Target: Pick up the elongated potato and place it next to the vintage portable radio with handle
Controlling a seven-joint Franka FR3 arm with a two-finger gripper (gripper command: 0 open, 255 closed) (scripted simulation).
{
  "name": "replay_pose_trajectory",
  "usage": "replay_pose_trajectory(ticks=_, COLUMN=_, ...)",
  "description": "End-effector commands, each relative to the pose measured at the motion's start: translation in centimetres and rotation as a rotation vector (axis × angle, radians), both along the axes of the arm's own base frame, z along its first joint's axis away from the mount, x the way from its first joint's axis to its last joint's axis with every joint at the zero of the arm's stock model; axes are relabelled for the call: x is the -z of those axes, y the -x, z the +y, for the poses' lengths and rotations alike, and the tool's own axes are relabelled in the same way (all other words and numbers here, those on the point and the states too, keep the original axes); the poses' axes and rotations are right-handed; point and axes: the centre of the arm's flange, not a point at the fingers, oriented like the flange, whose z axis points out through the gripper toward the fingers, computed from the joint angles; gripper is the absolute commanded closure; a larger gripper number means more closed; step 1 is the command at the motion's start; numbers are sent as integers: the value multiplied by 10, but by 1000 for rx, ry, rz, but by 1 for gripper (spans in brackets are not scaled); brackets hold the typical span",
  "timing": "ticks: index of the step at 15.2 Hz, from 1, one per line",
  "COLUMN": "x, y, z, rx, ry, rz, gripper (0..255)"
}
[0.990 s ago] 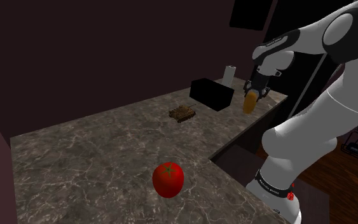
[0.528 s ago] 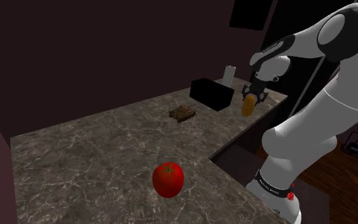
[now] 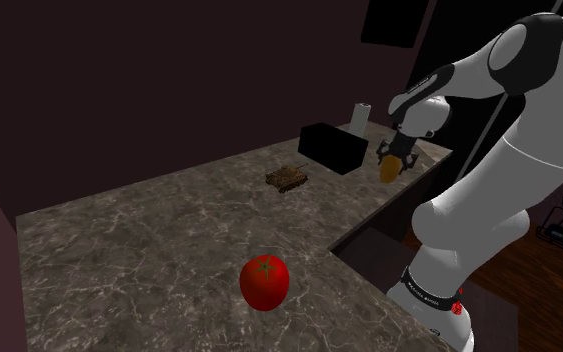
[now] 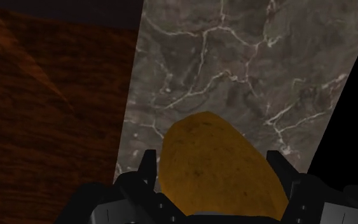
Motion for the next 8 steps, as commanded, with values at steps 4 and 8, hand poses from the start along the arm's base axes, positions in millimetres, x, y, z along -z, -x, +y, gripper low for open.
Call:
replay_pose_trajectory(ticks=4, x=13, y=0, z=4, rx=-3, ry=-17, rz=14, gripper=255)
replay_pose_trajectory(ticks=8, x=13, y=0, z=4, rx=-3, ry=-17, rz=14, gripper=0)
